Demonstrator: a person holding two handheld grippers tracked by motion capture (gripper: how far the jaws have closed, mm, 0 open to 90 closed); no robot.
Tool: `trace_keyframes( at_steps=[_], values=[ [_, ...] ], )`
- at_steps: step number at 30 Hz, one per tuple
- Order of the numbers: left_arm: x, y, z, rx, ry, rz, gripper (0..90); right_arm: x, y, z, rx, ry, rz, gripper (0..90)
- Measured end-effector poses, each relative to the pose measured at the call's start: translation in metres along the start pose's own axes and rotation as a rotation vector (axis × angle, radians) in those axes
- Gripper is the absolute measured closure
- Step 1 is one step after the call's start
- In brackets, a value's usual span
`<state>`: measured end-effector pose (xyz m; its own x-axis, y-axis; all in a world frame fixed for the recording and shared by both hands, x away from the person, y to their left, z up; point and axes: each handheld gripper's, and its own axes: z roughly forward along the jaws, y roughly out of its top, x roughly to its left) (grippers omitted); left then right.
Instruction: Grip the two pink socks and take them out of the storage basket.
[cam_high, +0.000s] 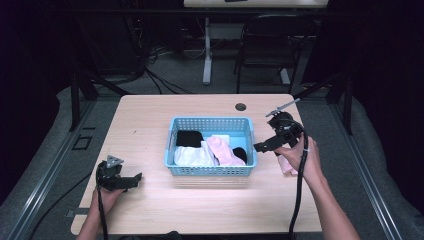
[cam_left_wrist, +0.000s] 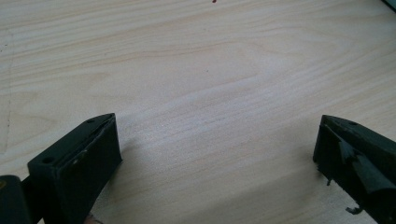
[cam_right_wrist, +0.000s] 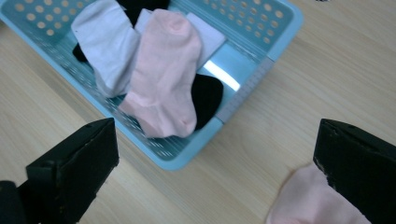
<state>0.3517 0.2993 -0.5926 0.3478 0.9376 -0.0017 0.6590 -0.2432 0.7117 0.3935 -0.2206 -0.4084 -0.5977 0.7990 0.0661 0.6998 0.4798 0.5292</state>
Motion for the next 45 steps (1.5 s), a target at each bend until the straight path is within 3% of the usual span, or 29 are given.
trace_keyframes(
  at_steps=[7, 12, 17, 18, 27, 29, 33, 34, 36, 44, 45],
  values=[
    [0.0, 0.0, 0.0, 0.0, 0.0, 0.0, 0.7, 0.022, 0.022, 0.016, 0.018, 0.036, -0.063, 0.0],
    [0.0, 0.0, 0.0, 0.0, -0.001, 0.0, 0.7, 0.041, 0.038, 0.041, 0.057, 0.076, -0.095, 0.0],
    [0.0, 0.0, 0.0, 0.0, -0.001, 0.0, 0.7, 0.049, 0.046, 0.057, 0.09, 0.095, -0.115, 0.0],
    [0.0, 0.0, 0.0, 0.0, -0.001, 0.0, 0.7, 0.052, 0.049, 0.068, 0.103, 0.1, -0.118, 0.0],
    [0.0, 0.0, 0.0, 0.0, -0.001, 0.0, 0.7, 0.059, 0.057, 0.105, 0.145, 0.115, -0.081, 1.6],
    [0.0, 0.0, 0.0, 0.0, -0.001, 0.0, 0.7, 0.061, 0.057, 0.122, 0.197, 0.115, -0.081, 1.9],
    [0.0, 0.0, 0.0, 0.0, -0.003, 0.001, 0.7, 0.061, 0.057, 0.134, 0.232, 0.112, -0.069, 2.9],
    [0.0, 0.0, 0.0, 0.0, -0.003, 0.001, 0.7, 0.06, 0.057, 0.143, 0.27, 0.081, -0.081, 4.8],
    [0.0, 0.0, 0.0, 0.0, -0.003, 0.001, 0.7, 0.058, 0.056, 0.15, 0.284, 0.079, -0.071, 7.1],
    [0.0, 0.0, 0.0, 0.001, -0.004, 0.002, 0.7, 0.052, 0.055, 0.159, 0.299, 0.044, -0.041, 17.1],
    [0.0, 0.0, 0.0, 0.0, -0.003, 0.002, 0.7, 0.052, 0.054, 0.16, 0.3, 0.04, -0.031, 22.7]
  ],
)
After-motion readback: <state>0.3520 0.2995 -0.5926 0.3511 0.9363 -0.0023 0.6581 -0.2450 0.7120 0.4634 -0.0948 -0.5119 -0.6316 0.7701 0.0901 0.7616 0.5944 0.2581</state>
